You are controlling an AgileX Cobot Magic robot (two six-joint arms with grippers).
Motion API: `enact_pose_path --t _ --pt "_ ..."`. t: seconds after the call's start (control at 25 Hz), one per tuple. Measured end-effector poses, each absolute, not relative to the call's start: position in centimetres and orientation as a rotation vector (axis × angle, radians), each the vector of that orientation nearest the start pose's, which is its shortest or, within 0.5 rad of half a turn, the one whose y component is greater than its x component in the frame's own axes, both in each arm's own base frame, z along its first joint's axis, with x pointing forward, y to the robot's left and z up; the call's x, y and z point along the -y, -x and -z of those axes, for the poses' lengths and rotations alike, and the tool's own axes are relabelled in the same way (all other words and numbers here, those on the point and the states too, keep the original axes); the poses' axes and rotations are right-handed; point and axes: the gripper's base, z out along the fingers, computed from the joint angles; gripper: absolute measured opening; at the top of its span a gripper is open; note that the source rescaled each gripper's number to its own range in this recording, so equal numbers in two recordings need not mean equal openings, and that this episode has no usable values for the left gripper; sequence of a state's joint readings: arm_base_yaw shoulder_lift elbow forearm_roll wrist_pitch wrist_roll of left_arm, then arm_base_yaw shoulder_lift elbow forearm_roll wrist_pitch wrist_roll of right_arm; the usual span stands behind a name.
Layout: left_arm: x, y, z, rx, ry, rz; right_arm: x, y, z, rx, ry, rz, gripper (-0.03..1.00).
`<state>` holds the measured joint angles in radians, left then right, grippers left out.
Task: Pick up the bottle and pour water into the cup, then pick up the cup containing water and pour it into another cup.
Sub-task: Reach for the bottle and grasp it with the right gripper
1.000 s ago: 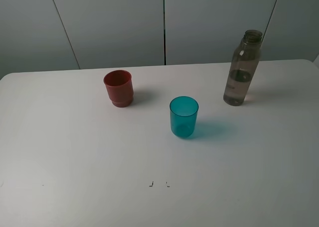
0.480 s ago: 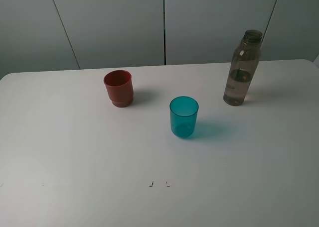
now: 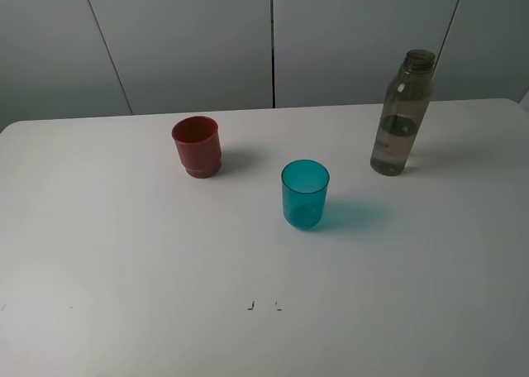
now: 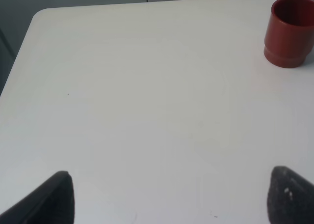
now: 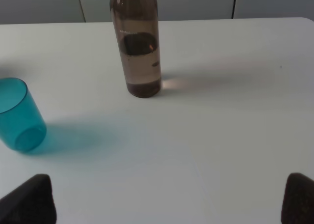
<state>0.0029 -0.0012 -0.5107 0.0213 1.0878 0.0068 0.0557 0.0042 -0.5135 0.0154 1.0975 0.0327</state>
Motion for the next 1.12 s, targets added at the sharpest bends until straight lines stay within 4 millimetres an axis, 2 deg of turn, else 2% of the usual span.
enact_pose_path --t 0.88,1.0,1.12 --pt "-0.2 0.7 -27.8 -2.059 -0.003 -0.032 -0.1 0.6 -27.8 -2.079 0.007 -0.079 1.00" --pt "-0.2 0.7 -27.8 -2.059 -0.003 -0.032 -0.1 -0.3 -29.1 -2.105 0.002 -0.081 1.00" --pt "-0.2 0.7 -27.8 -2.059 -0.003 -0.032 -0.2 -2.3 -30.8 -2.129 -0.001 -0.081 1.00"
